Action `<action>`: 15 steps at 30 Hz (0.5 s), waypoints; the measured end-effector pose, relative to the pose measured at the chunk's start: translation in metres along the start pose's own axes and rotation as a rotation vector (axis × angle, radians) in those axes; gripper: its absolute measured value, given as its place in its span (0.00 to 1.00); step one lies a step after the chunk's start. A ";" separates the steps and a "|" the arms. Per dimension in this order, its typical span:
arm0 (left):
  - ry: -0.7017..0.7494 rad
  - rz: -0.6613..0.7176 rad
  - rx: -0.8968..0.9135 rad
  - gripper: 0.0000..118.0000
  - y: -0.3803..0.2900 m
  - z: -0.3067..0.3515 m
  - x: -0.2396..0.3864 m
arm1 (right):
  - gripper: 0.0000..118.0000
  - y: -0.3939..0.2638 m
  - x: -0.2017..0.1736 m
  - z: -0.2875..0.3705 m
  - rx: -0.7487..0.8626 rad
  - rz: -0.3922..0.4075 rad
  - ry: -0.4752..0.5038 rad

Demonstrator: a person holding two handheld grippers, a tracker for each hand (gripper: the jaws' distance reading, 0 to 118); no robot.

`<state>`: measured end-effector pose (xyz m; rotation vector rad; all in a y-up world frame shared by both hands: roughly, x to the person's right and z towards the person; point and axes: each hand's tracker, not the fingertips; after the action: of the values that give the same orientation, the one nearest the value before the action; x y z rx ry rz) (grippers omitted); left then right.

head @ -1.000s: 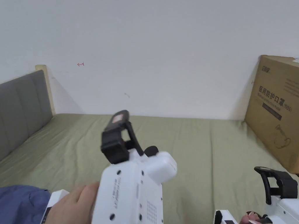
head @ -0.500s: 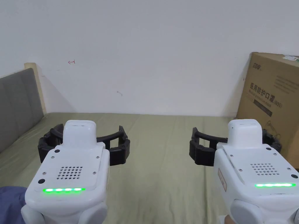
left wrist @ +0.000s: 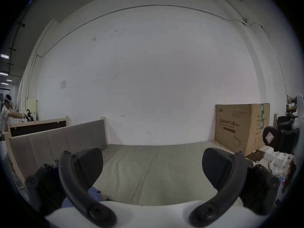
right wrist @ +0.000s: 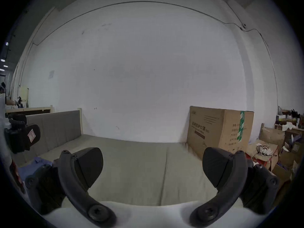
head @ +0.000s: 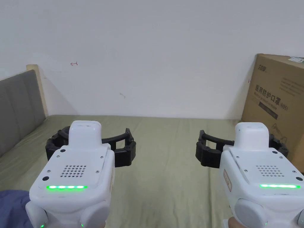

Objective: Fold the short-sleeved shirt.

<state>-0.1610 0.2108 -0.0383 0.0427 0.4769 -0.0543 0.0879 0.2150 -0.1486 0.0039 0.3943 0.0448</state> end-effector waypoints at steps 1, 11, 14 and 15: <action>-0.002 0.002 -0.007 1.00 0.001 -0.002 -0.001 | 1.00 0.000 0.002 -0.002 -0.006 -0.012 0.004; -0.005 -0.027 -0.014 1.00 -0.001 -0.004 0.003 | 1.00 -0.007 0.007 -0.007 -0.025 0.003 0.002; -0.020 -0.033 -0.012 1.00 -0.001 -0.002 0.006 | 1.00 -0.007 0.006 -0.004 -0.004 0.016 0.006; -0.026 -0.030 -0.011 1.00 -0.002 -0.002 0.006 | 1.00 -0.007 0.005 -0.003 0.000 0.017 0.004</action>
<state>-0.1565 0.2090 -0.0430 0.0244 0.4521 -0.0818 0.0914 0.2083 -0.1535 0.0075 0.3982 0.0615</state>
